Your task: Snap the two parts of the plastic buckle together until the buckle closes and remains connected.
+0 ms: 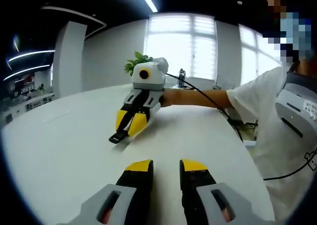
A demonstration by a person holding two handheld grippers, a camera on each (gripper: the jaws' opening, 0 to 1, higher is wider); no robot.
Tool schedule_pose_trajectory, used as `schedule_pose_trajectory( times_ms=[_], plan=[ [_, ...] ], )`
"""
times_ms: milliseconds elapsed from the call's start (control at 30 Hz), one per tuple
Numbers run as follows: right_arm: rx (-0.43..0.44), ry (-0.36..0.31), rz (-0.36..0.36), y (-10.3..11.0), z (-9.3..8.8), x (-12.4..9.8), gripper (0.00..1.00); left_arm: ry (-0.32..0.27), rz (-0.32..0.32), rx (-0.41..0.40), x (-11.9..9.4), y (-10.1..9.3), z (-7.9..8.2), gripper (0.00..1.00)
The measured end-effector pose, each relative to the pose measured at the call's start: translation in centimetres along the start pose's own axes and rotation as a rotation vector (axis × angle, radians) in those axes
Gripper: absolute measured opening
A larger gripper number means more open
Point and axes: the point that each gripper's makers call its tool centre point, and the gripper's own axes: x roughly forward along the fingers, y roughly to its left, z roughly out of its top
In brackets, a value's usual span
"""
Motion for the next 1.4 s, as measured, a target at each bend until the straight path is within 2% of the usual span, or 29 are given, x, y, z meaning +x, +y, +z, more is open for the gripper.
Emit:
schedule_pose_trajectory(
  times_ms=[500, 633, 1400],
  plan=[
    [0.071, -0.01, -0.081, -6.6, -1.1, 0.0, 0.11, -0.008, 0.026, -0.012, -0.2, 0.2, 0.1, 0.2],
    [0.089, -0.015, -0.101, -7.7, -1.5, 0.0, 0.11, -0.01, 0.037, -0.013, -0.3, 0.5, 0.2, 0.2],
    [0.089, 0.017, -0.137, -9.1, -2.0, 0.3, 0.11, -0.039, 0.086, -0.044, -0.5, 1.6, 0.4, 0.2]
  ],
)
